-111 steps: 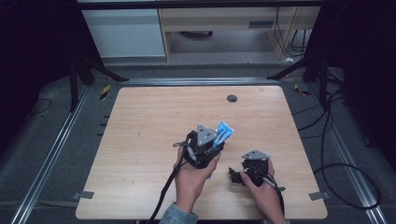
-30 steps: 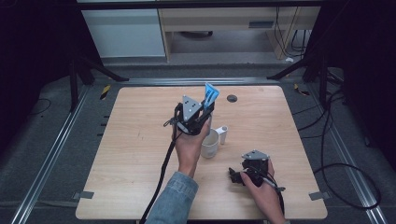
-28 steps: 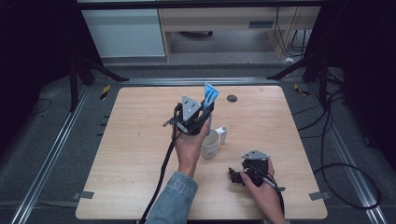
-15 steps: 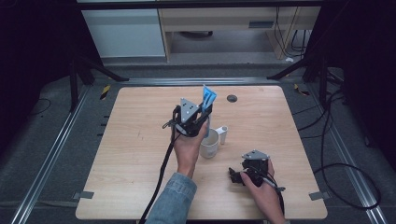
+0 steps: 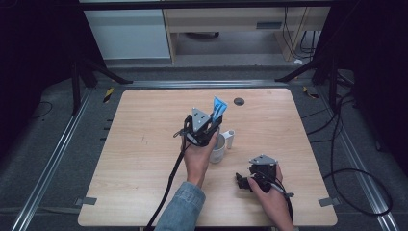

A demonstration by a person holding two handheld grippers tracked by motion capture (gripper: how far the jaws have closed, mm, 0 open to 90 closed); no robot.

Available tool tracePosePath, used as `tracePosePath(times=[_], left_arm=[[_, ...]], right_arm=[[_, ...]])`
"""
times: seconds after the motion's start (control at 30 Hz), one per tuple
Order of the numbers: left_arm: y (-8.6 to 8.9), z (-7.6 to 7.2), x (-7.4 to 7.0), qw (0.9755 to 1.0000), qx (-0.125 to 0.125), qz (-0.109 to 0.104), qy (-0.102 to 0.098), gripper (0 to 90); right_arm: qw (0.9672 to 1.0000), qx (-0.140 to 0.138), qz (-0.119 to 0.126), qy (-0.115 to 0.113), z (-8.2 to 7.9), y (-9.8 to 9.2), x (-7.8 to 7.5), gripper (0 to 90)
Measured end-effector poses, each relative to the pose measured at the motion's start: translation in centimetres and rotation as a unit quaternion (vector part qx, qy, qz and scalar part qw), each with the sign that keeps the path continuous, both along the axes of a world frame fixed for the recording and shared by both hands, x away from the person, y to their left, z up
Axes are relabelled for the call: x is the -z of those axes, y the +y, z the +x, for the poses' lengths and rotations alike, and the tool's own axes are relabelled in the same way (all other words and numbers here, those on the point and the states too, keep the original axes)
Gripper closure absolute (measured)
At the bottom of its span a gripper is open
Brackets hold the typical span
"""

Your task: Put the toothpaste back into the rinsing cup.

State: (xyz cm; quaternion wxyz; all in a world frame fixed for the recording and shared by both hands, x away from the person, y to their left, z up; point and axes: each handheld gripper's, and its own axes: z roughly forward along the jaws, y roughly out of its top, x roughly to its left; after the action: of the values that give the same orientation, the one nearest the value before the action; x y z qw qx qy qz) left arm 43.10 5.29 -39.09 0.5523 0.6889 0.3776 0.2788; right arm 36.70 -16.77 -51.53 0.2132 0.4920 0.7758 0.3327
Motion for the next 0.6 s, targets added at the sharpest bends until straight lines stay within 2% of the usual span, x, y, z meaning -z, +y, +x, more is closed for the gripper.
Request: tracePosePath(times=[0.23,0.6], left_arm=[[-0.3,0.0,1.1,0.9999,-0.005,0.002,0.009,72.1],[-0.2,0.1,2.0,0.9998,-0.009,0.008,0.019,72.1]], right_arm=[[1.0000,0.000,0.000,0.000,0.0,0.0,0.0,0.5],[1.0000,0.000,0.000,0.000,0.0,0.0,0.0,0.5]])
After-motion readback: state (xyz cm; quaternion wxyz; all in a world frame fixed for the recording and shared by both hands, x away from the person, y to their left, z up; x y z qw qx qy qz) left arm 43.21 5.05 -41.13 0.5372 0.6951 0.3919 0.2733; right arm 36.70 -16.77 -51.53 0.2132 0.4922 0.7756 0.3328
